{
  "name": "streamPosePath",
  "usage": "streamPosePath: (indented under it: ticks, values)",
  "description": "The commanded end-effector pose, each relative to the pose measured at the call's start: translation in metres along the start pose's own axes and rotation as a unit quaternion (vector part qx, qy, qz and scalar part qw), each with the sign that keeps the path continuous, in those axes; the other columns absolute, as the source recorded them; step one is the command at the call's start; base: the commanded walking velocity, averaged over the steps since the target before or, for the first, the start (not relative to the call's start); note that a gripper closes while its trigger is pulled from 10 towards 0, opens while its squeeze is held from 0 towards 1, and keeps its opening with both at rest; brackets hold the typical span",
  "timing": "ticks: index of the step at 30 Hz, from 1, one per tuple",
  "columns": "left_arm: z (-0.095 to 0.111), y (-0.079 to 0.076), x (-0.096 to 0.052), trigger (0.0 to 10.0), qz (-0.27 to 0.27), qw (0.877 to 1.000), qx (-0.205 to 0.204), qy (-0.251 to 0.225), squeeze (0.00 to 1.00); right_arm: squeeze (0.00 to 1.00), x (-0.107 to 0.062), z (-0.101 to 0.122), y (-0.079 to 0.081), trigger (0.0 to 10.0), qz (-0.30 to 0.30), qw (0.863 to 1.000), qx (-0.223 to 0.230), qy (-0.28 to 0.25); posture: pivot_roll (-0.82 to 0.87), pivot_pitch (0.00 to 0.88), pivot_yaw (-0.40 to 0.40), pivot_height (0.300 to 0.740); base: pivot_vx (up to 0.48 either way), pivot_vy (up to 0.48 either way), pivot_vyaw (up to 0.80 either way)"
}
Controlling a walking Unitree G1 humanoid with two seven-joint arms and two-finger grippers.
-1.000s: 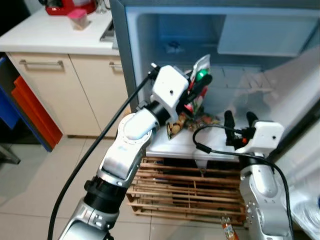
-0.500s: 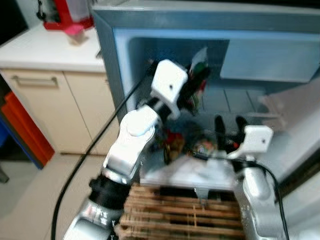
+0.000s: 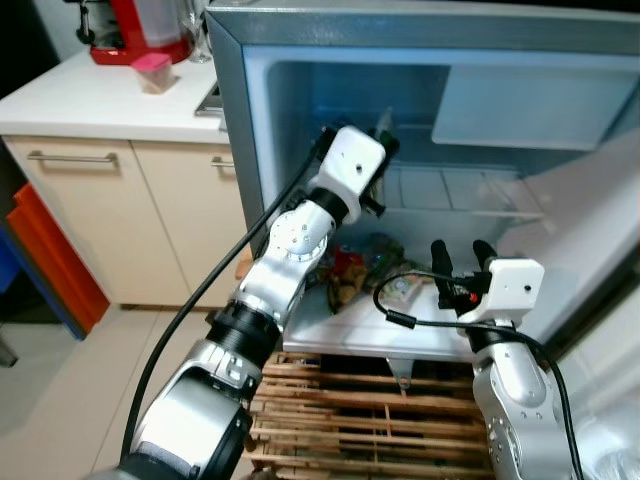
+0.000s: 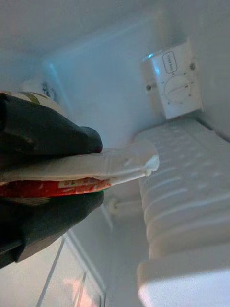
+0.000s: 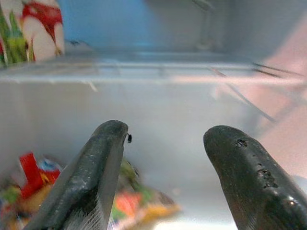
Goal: Restocking fridge
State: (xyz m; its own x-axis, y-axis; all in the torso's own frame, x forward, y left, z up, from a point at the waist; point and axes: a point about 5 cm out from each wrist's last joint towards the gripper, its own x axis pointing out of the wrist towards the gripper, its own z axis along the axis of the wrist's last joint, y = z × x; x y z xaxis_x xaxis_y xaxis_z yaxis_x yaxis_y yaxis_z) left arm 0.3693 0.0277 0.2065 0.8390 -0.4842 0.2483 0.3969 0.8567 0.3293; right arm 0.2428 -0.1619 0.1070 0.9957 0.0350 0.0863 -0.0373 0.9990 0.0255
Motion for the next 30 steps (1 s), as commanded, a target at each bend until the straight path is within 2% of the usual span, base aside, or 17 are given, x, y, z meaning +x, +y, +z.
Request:
streamPosePath:
  ticks: [1, 7, 9, 10, 15, 25, 30]
  values:
    - [0.0, 0.002, 0.005, 10.0, 0.017, 1.0, 0.01, -0.002, 0.0, 0.0, 0.001, 0.004, 0.002, 10.0, 0.005, 1.0, 0.0, -0.009, -0.14, 0.0, 0.031, 0.74, 0.0, 0.0, 0.0]
    - [-0.006, 0.0, 0.013, 10.0, 0.028, 0.999, 0.01, 0.018, 0.0, 0.0, -0.003, 0.004, 0.004, 10.0, 0.012, 1.0, -0.005, -0.004, -0.18, 0.0, 0.033, 0.74, 0.0, 0.0, 0.0]
    - [-0.008, 0.005, 0.015, 10.0, 0.044, 0.999, -0.005, 0.026, 0.0, 0.0, -0.006, 0.005, 0.003, 10.0, 0.013, 1.0, -0.007, -0.002, -0.19, 0.0, 0.034, 0.74, 0.0, 0.0, 0.0]
    - [-0.009, 0.012, 0.017, 10.0, 0.068, 0.997, -0.018, 0.037, 0.0, 0.0, -0.01, 0.005, 0.003, 10.0, 0.016, 1.0, -0.011, 0.002, -0.2, 0.0, 0.029, 0.74, 0.0, 0.0, 0.0]
    - [-0.011, 0.027, 0.018, 10.0, 0.106, 0.992, -0.026, 0.06, 0.0, 0.0, -0.019, 0.005, -0.001, 10.0, 0.018, 1.0, -0.019, 0.012, -0.24, 0.0, 0.025, 0.74, 0.0, 0.0, 0.0]
    - [0.003, 0.033, 0.028, 10.0, 0.097, 0.993, -0.038, 0.053, 0.0, 0.0, -0.03, 0.009, -0.005, 10.0, 0.013, 0.999, -0.032, 0.02, -0.3, 0.0, 0.027, 0.74, 0.0, 0.0, 0.0]
    - [0.008, 0.035, 0.031, 10.0, 0.08, 0.995, -0.023, 0.052, 0.0, 0.0, -0.041, 0.012, -0.008, 10.0, 0.007, 0.999, -0.037, 0.029, -0.32, 0.0, 0.03, 0.74, 0.0, 0.0, 0.0]
